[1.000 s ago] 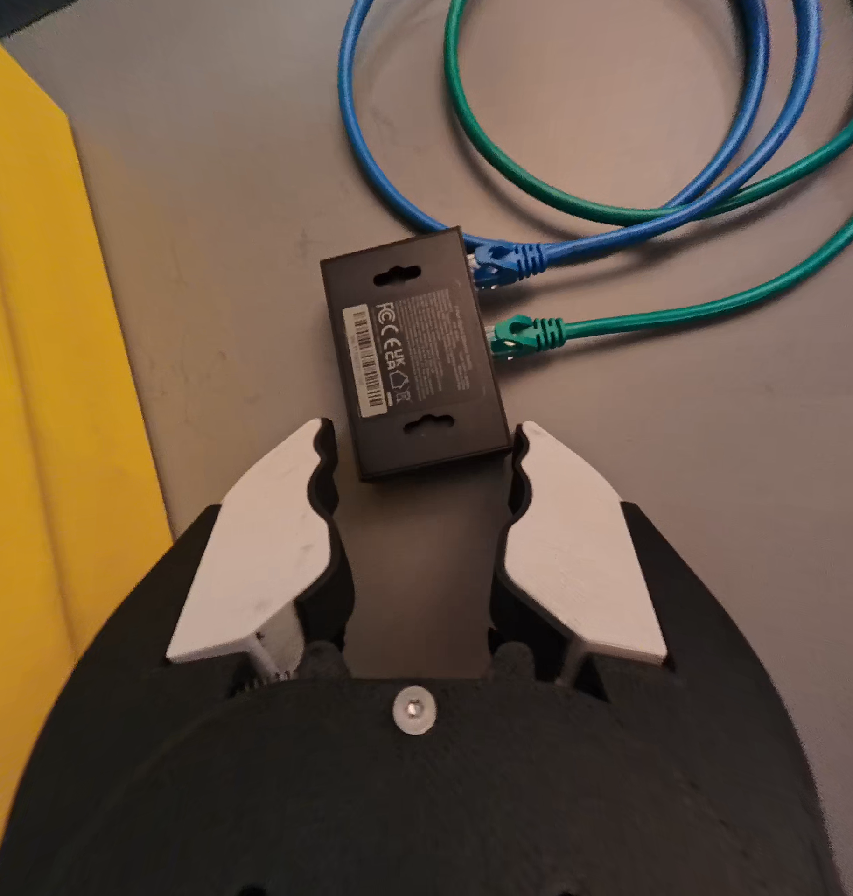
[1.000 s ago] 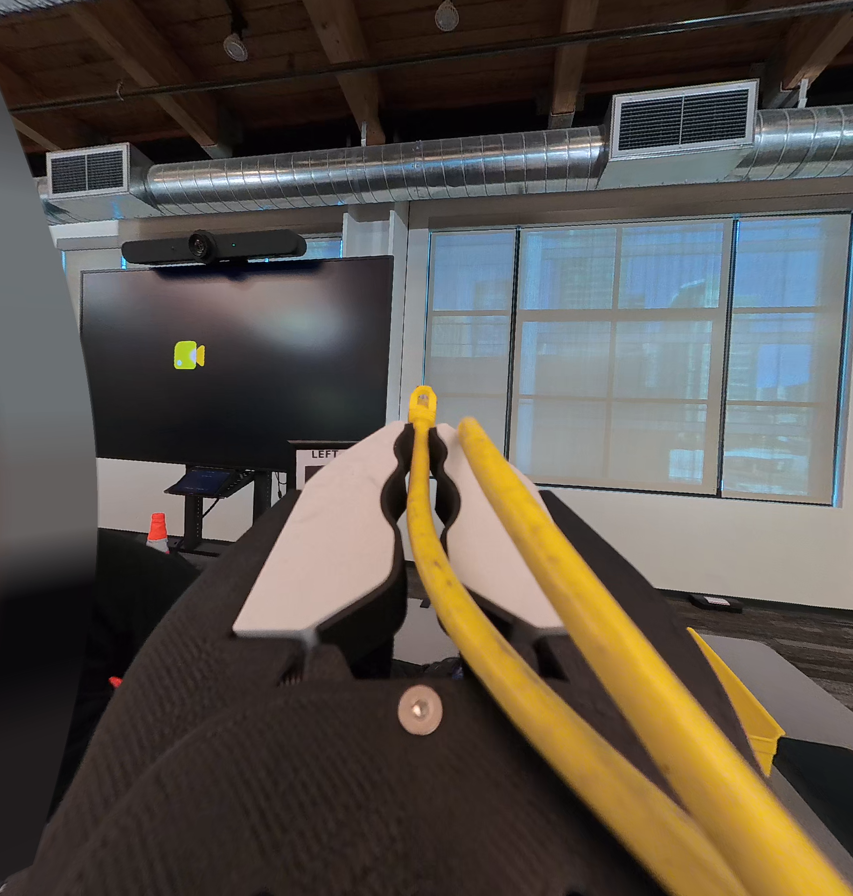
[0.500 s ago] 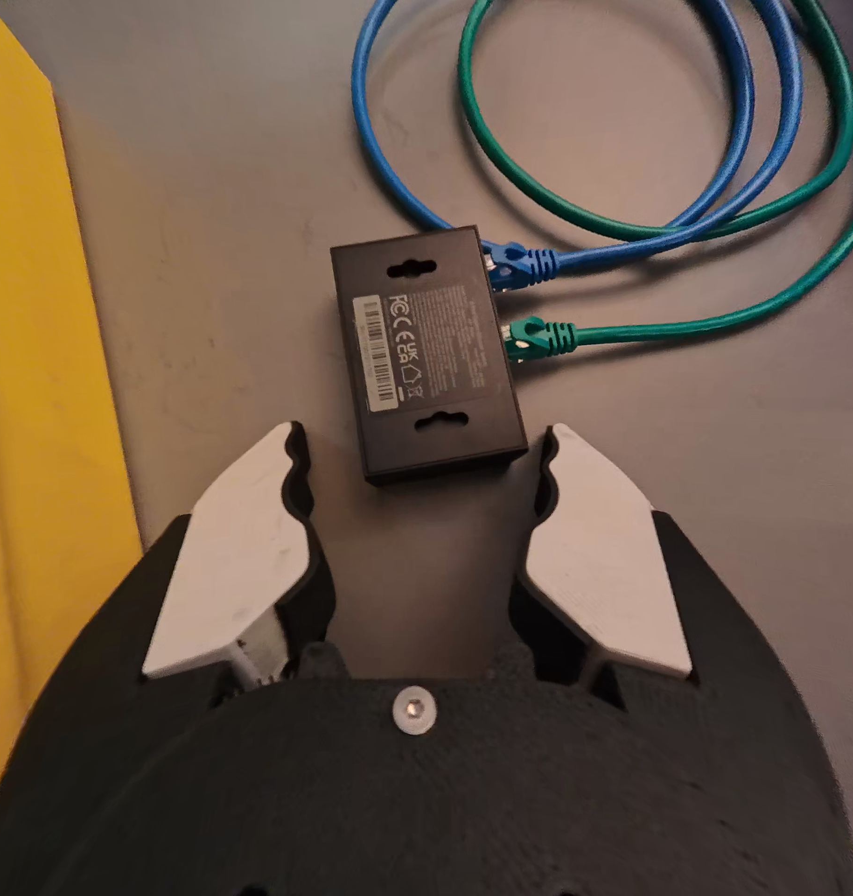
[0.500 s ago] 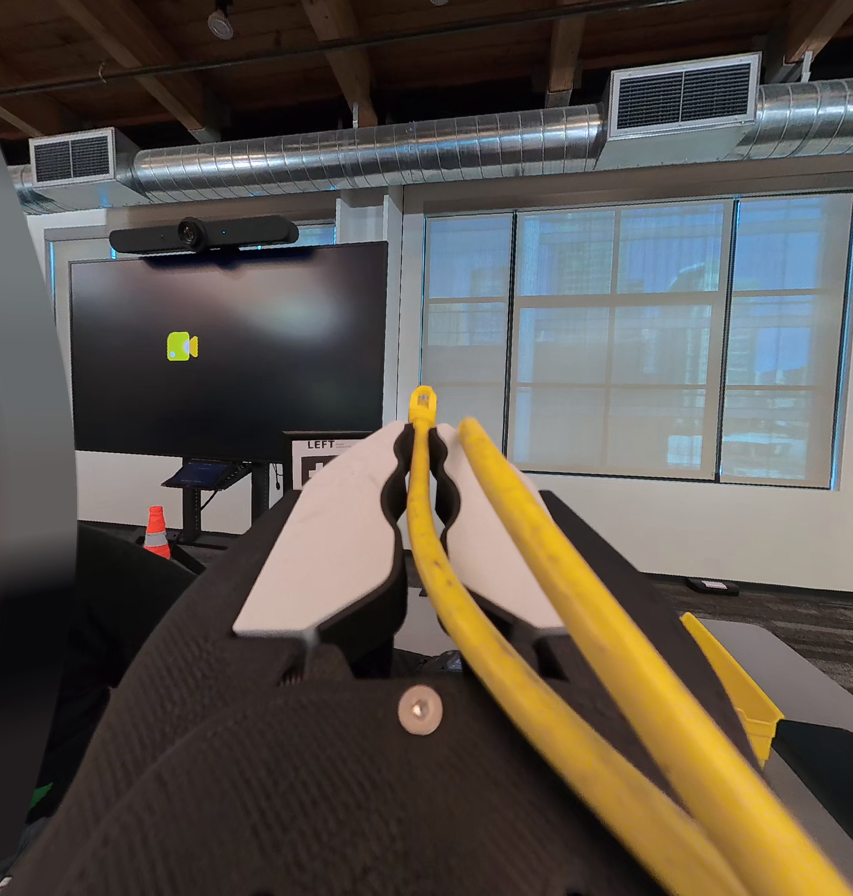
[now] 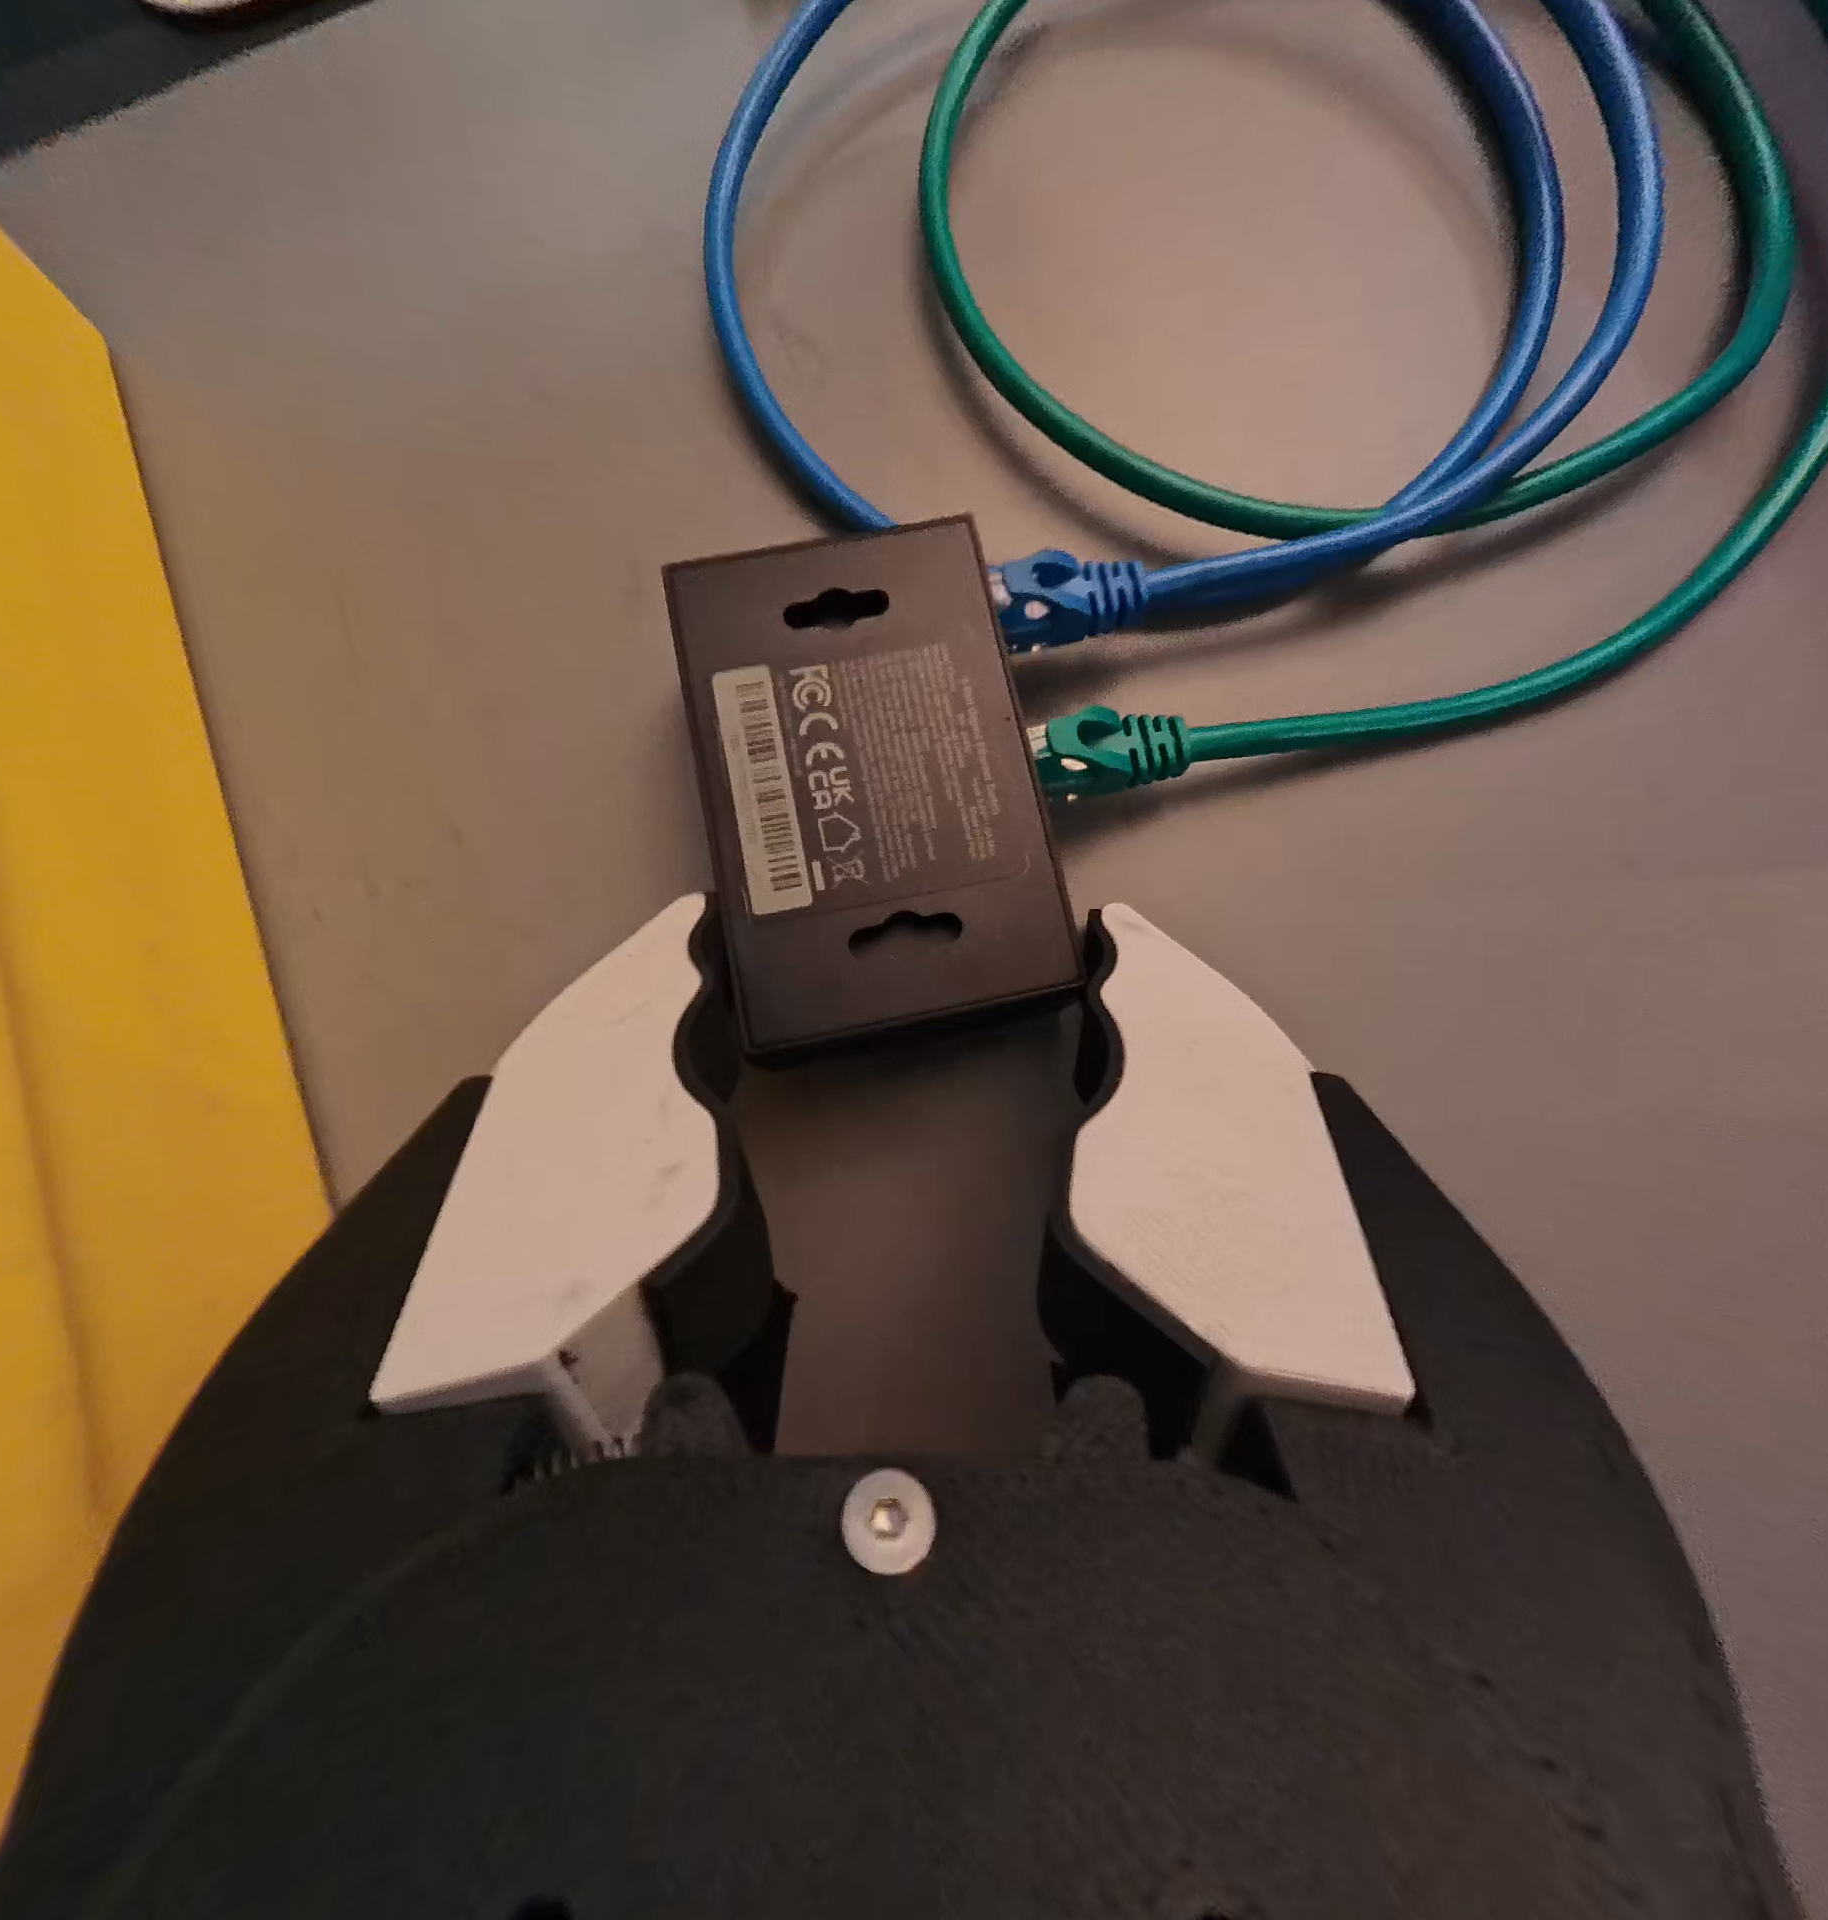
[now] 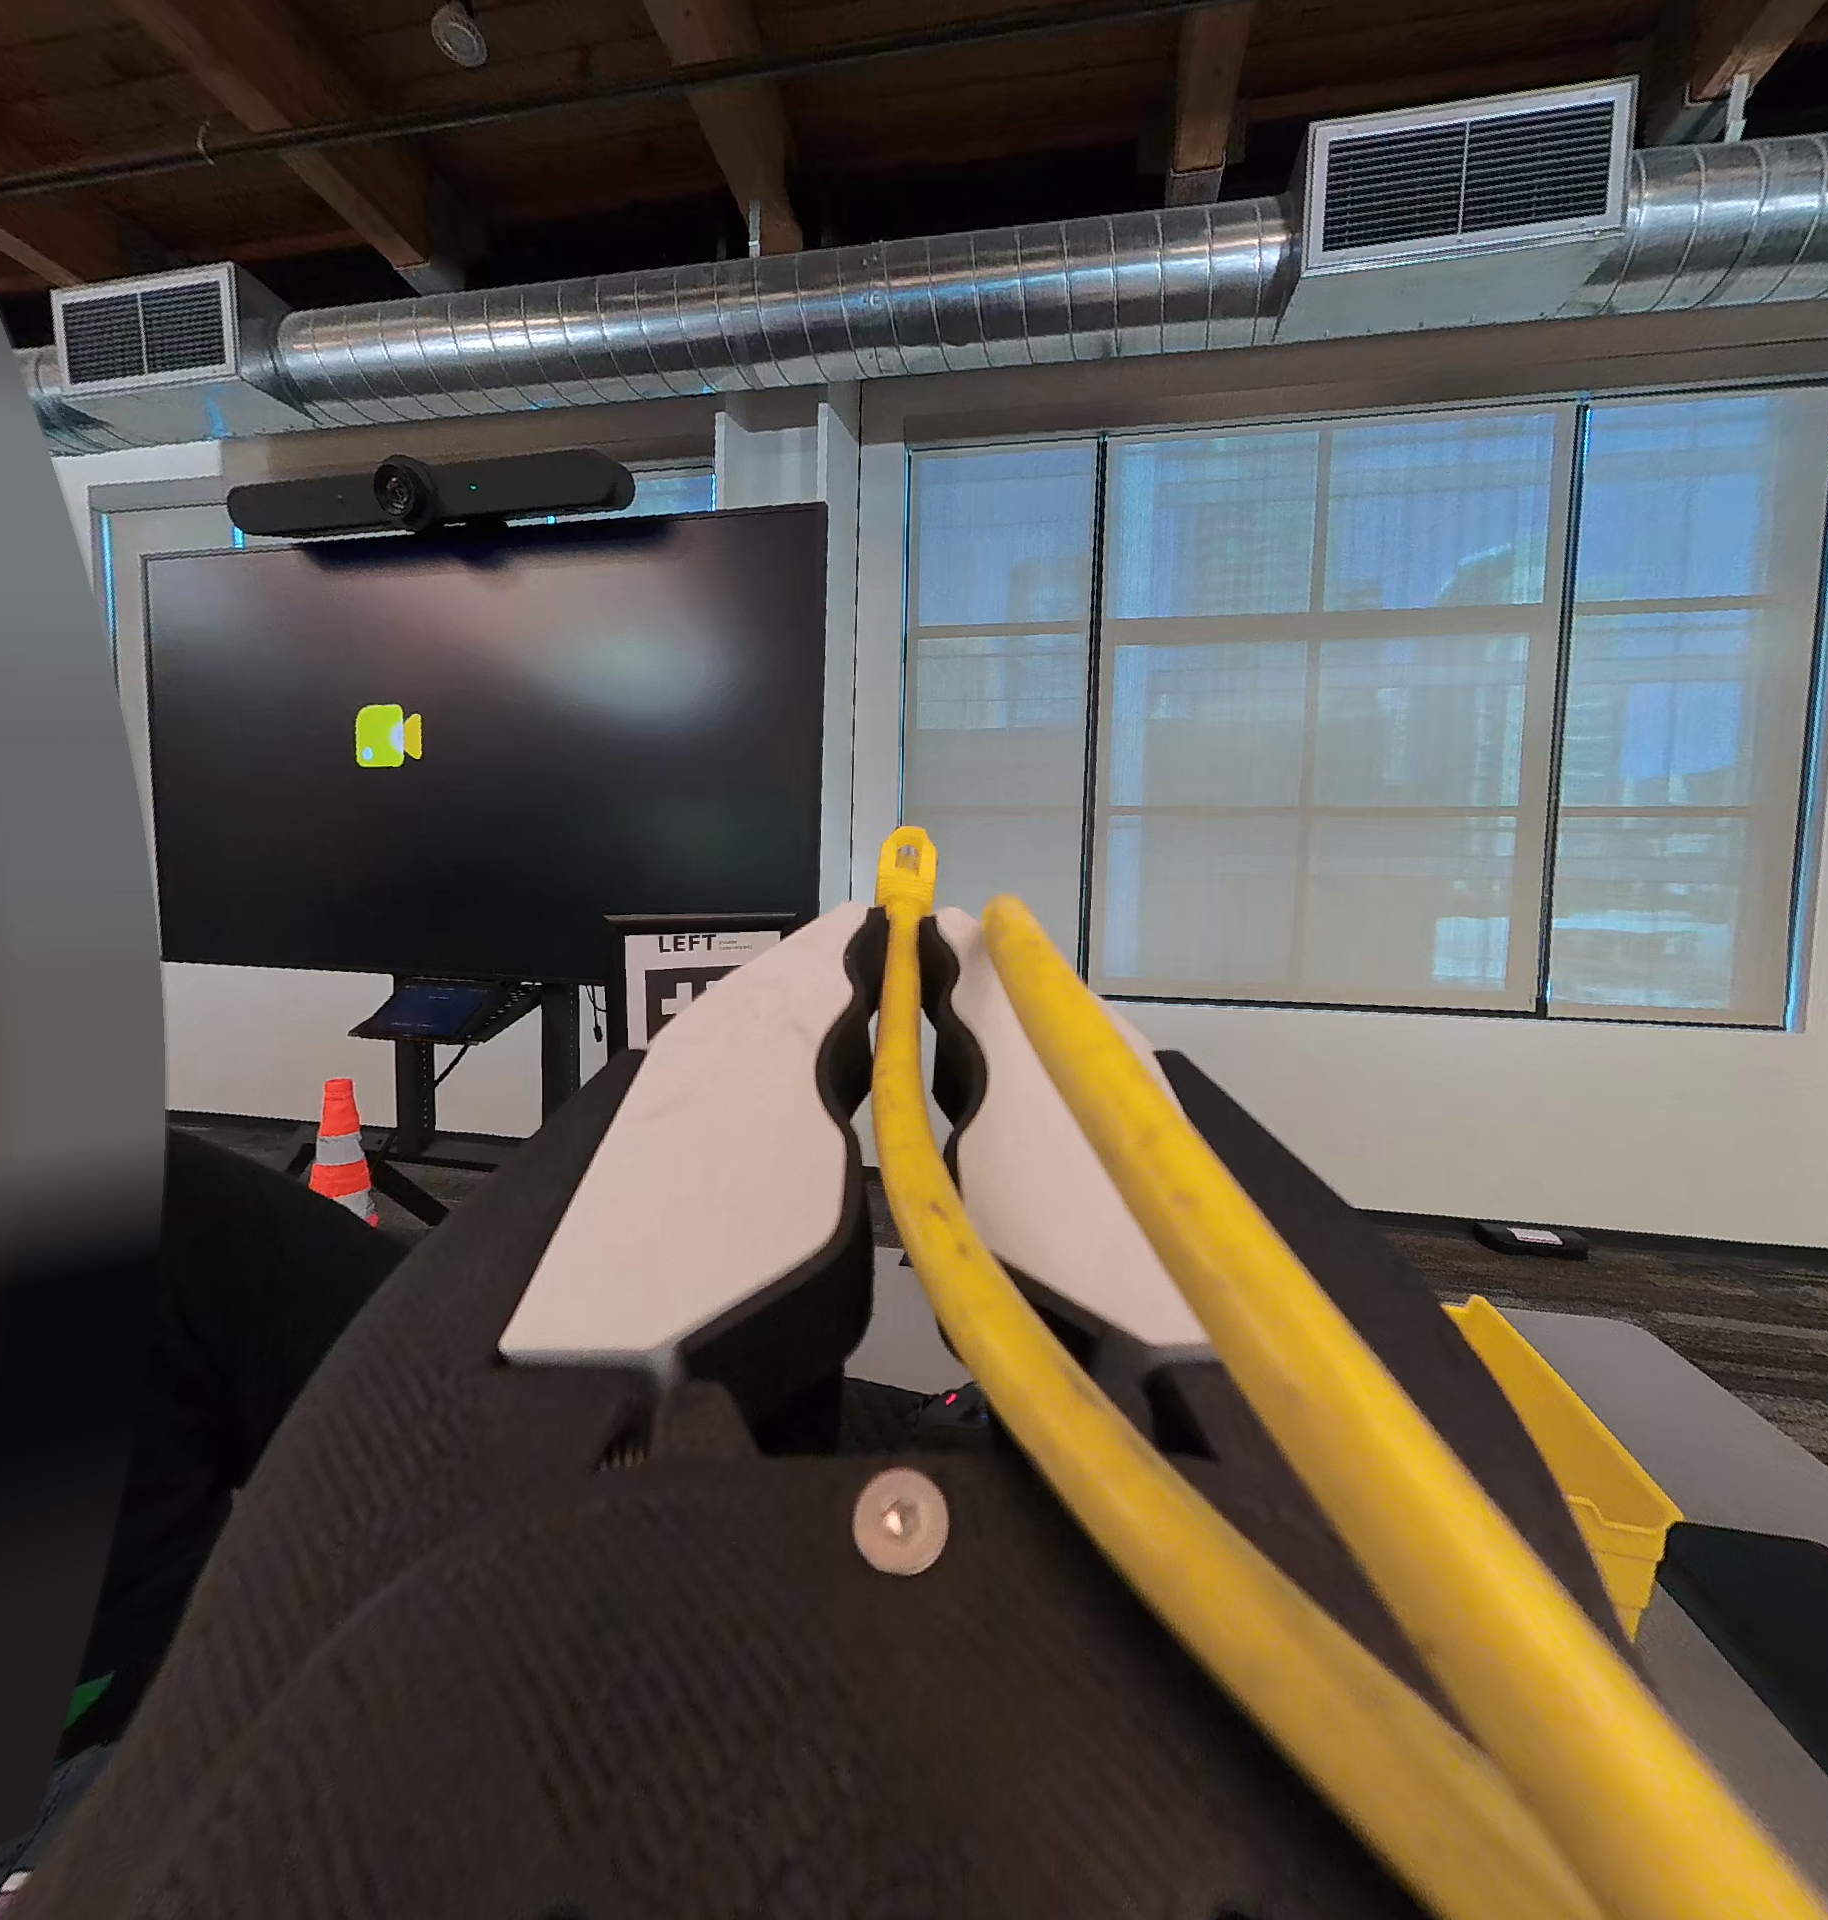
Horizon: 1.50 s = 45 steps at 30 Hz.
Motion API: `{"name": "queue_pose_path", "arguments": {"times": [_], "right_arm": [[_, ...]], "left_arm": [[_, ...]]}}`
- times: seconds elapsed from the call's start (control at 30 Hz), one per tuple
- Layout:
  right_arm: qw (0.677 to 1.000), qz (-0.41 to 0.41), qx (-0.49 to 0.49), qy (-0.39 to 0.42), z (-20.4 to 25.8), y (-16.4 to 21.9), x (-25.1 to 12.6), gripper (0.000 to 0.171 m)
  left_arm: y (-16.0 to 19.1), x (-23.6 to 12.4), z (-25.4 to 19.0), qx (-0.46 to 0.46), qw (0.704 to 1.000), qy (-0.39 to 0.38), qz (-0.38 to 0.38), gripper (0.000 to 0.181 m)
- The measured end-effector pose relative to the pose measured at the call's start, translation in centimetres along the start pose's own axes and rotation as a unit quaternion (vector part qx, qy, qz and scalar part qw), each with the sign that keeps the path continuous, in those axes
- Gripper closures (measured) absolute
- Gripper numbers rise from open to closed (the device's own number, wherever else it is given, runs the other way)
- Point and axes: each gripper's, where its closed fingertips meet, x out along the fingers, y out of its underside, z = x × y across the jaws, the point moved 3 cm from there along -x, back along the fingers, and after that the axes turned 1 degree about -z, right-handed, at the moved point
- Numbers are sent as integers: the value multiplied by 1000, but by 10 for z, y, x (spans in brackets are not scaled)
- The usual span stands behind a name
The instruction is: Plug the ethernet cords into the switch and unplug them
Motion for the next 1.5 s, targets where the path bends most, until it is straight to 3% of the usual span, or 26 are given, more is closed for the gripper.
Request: {"name": "queue_pose_path", "arguments": {"times": [0.23, 0.43, 0.53, 0.67, 0.97, 1.23, 1.5], "right_arm": [[1000, 4, -3, 1, 0, 1, 1, 163], [1000, 7, -2, 3, -2, 4, 1, 163], [1000, 8, -4, 5, -3, 4, 1, 163], [999, 15, -30, 19, -3, 6, 3, 164], [998, 25, -36, 45, -15, 17, 5, 164], [981, -28, -118, 150, -30, 13, 0, 164], [944, -84, -205, 244, -7, 30, 22, 164]], "left_arm": [[-28, -22, 1, 162, 980, -107, -52, 119], [-71, -63, 2, 314, 919, -221, -95, 120], [-94, -91, 8, 334, 901, -249, -126, 120], [-125, -132, 25, 310, 898, -265, -167, 121], [-159, -162, 39, 457, 831, -310, -73, 121], [-219, -231, 24, 418, 848, -280, -163, 121], [-263, -278, 17, 360, 877, -228, -223, 121]]}}
